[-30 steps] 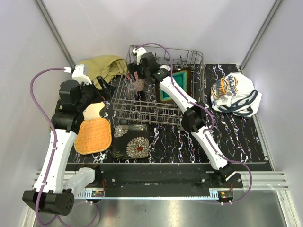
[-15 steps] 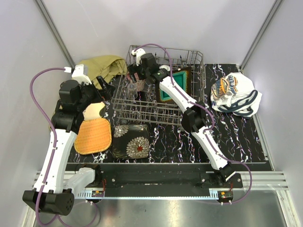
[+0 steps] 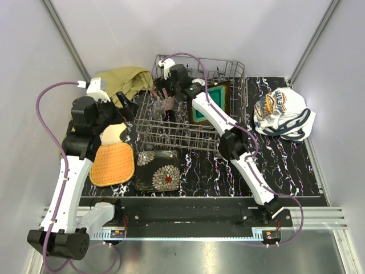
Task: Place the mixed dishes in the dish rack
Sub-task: Grab a cup with the right arm
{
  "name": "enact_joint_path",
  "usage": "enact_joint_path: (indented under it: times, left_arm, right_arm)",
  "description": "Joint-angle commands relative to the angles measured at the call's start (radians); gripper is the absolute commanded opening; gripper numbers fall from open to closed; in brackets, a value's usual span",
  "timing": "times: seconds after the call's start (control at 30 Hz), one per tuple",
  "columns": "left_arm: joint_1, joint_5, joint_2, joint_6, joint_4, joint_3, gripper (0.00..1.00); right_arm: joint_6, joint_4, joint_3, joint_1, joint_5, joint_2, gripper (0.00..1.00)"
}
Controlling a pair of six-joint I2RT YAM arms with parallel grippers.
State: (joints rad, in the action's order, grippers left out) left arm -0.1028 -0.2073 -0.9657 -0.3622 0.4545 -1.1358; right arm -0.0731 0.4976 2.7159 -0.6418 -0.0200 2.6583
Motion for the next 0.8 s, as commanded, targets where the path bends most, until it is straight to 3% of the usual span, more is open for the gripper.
enact_joint_path:
  times: [0.0,0.33,0.43,0.77]
  left_arm:
    - [0.005,-0.01,0.009,0.016,-0.042,0.001,0.99]
    - [0.005,-0.009,0.013,0.017,-0.04,-0.001,0.99]
    - [0.005,-0.009,0.013,0.017,-0.04,-0.002,0.99]
    - [0.005,-0.01,0.015,0.017,-0.039,-0.005,0.99]
  right_arm:
    - [-0.005,0.136,-0.027,-0.009,-0.023,-0.011,0.64]
    - [-0.01,0.081,-0.025,-0.009,-0.015,-0.104,0.62]
    - [-0.016,0.076,-0.027,-0.009,-0.011,-0.123,0.52]
    - [-0.013,0.059,-0.01,-0.009,-0.014,-0.153,0.52]
